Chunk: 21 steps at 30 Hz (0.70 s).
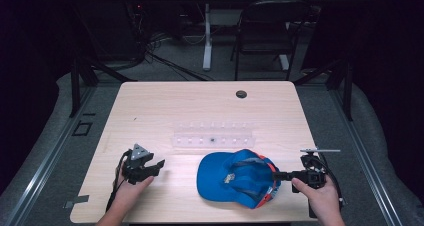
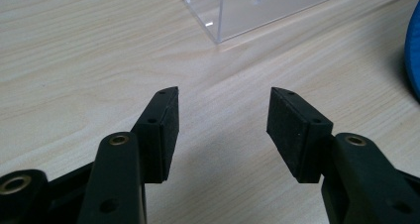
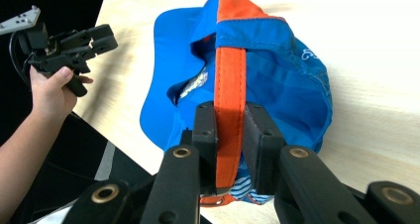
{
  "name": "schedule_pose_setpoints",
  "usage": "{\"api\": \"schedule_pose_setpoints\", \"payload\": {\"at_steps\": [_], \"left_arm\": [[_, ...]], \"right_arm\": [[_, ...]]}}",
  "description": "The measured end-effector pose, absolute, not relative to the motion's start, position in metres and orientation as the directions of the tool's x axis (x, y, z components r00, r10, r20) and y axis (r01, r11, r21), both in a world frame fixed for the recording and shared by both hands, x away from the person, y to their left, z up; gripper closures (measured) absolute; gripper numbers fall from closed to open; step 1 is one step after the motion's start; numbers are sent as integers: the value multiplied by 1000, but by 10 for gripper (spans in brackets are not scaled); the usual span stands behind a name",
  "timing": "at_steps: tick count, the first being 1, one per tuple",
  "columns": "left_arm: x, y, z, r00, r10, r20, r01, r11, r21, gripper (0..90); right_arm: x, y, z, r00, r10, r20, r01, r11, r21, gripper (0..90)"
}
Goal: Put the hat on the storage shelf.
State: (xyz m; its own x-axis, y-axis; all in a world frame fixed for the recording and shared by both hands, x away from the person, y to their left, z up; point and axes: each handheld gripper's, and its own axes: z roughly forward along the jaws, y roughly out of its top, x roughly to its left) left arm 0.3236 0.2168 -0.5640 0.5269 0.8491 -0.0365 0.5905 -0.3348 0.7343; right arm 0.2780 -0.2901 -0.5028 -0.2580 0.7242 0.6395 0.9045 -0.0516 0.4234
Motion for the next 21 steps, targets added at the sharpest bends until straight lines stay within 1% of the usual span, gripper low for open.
{"api": "schedule_pose_setpoints", "payload": {"at_steps": [5, 13, 21], "left_arm": [[324, 217, -564, 527, 849, -37, 591, -335, 734, 466], [324, 216, -564, 527, 849, -37, 591, -335, 734, 466], [324, 216, -564, 526, 850, -36, 589, -333, 736, 466]], "right_arm": [[283, -295, -496, -239, 733, 637, 905, -70, 420, 777], [294, -296, -487, -238, 750, 617, 918, -33, 394, 777], [298, -296, -481, -219, 752, 622, 928, -36, 370, 777]]}}
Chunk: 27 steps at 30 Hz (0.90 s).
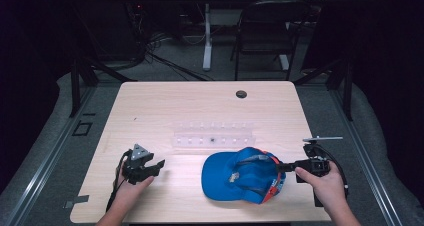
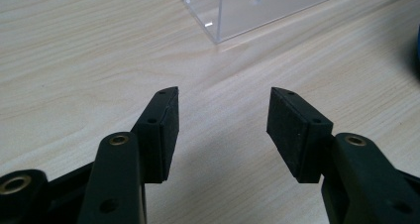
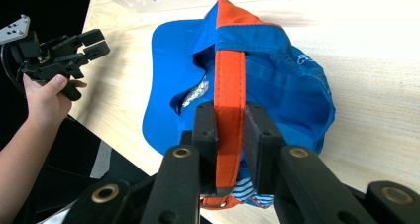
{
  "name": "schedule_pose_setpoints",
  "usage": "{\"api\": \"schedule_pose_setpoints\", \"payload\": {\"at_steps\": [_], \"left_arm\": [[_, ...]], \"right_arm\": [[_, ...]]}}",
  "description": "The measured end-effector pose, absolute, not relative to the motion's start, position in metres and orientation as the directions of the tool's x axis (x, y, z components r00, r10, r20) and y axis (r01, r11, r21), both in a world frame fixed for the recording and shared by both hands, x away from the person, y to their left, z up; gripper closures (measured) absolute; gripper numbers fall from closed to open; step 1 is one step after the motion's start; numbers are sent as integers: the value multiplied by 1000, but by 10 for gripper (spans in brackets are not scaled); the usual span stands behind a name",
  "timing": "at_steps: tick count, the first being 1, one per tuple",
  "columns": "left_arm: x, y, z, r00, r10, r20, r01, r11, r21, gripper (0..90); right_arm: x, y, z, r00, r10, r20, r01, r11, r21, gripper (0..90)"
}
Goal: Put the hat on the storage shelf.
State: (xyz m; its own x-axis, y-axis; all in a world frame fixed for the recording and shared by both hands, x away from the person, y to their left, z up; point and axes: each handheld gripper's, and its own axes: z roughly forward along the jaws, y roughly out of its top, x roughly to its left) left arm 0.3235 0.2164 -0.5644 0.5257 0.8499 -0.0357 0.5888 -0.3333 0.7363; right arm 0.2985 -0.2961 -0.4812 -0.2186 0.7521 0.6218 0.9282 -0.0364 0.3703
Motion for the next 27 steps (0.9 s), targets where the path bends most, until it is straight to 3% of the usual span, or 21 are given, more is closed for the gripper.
{"api": "schedule_pose_setpoints", "payload": {"at_steps": [11, 27], "left_arm": [[324, 216, -564, 532, 846, -31, 588, -344, 732, 466], [323, 215, -565, 529, 848, -32, 589, -340, 733, 466]], "right_arm": [[302, -298, -461, -229, 759, 610, 927, -20, 374, 777], [309, -288, -430, -246, 845, 476, 939, 85, 334, 777]]}}
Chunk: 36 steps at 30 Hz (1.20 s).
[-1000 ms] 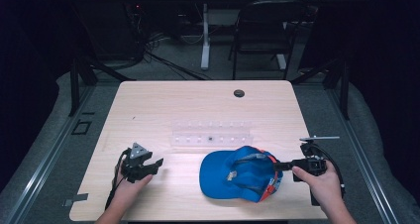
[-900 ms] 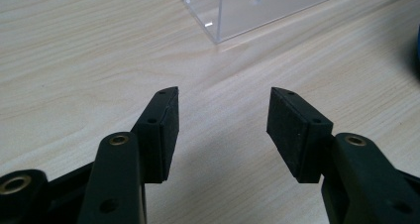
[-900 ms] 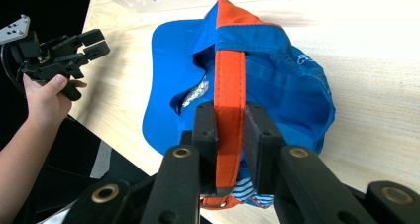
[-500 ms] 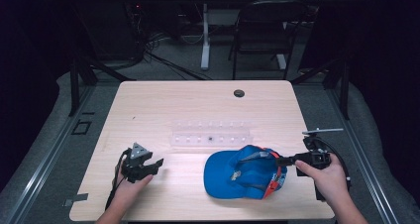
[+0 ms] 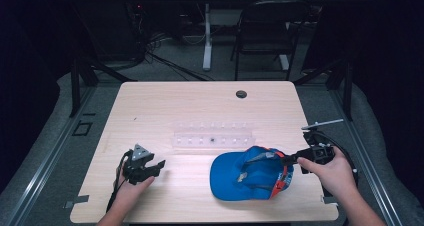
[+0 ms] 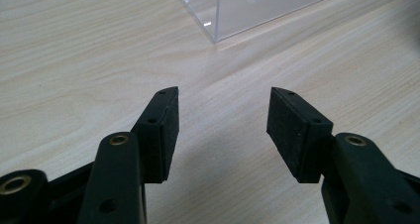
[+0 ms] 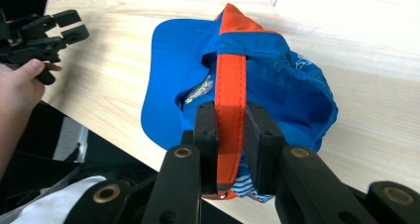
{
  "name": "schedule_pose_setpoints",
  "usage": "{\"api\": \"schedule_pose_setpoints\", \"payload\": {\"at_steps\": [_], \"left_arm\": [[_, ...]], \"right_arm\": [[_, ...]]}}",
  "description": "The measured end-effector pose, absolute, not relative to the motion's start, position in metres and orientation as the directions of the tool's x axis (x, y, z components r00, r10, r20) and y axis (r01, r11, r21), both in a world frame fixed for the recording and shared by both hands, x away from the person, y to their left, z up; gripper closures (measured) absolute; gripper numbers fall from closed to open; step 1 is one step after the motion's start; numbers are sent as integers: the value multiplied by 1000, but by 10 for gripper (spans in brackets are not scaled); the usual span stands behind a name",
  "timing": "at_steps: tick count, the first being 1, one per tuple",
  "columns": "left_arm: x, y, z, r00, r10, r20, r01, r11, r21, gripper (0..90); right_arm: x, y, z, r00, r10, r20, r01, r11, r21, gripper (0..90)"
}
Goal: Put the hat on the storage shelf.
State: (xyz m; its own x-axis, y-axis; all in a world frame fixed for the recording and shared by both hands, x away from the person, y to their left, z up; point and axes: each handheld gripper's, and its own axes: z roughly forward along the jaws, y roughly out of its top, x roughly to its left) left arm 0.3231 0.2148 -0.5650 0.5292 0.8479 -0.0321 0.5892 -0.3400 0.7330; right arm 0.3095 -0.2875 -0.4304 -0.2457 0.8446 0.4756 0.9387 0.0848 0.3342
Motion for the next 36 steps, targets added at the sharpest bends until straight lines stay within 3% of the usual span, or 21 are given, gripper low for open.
{"api": "schedule_pose_setpoints", "payload": {"at_steps": [20, 36], "left_arm": [[323, 214, -565, 532, 846, -29, 586, -344, 733, 466], [323, 214, -565, 532, 846, -25, 582, -344, 737, 467]], "right_arm": [[317, -275, -385, -270, 843, 464, 937, 119, 328, 778], [324, -273, -367, -245, 745, 620, 954, 72, 290, 780]]}}
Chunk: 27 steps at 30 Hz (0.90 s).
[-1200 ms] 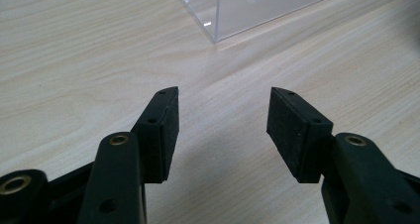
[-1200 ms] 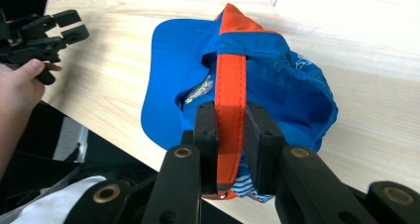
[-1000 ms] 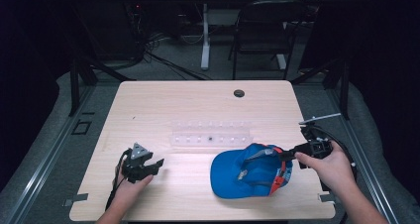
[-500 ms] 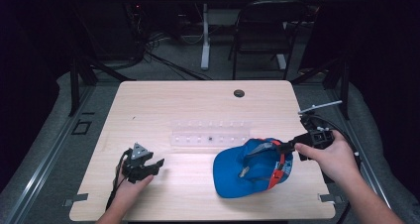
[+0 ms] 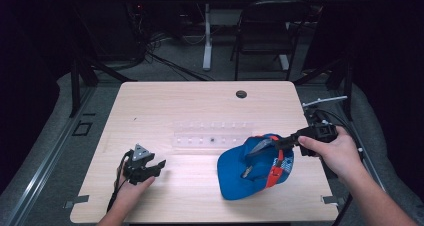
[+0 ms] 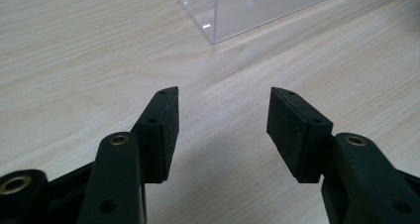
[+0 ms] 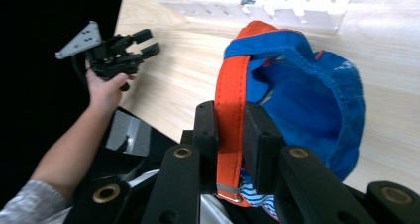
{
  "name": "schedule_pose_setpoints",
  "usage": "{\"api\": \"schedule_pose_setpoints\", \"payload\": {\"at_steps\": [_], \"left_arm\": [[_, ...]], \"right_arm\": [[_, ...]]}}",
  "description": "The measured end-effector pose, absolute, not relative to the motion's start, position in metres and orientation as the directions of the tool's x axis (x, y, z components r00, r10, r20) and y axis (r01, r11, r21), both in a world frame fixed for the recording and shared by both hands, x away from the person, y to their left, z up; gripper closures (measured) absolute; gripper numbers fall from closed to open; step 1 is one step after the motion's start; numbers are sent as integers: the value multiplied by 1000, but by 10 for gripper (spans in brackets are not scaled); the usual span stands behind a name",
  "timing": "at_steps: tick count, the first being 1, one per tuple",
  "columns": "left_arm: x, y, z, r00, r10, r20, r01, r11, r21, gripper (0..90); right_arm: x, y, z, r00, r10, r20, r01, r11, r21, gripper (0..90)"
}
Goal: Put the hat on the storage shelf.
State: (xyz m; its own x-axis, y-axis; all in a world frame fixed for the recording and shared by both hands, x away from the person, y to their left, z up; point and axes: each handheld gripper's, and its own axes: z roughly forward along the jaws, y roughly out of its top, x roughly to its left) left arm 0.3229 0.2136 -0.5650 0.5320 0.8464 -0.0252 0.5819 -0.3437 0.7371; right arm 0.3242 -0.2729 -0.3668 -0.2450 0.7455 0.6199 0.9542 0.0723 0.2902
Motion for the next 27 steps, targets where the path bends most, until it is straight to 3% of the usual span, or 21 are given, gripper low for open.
{"api": "schedule_pose_setpoints", "payload": {"at_steps": [27], "left_arm": [[323, 213, -565, 535, 844, -24, 580, -346, 738, 466]], "right_arm": [[337, -256, -345, -207, 666, 717, 972, 54, 230, 781]]}}
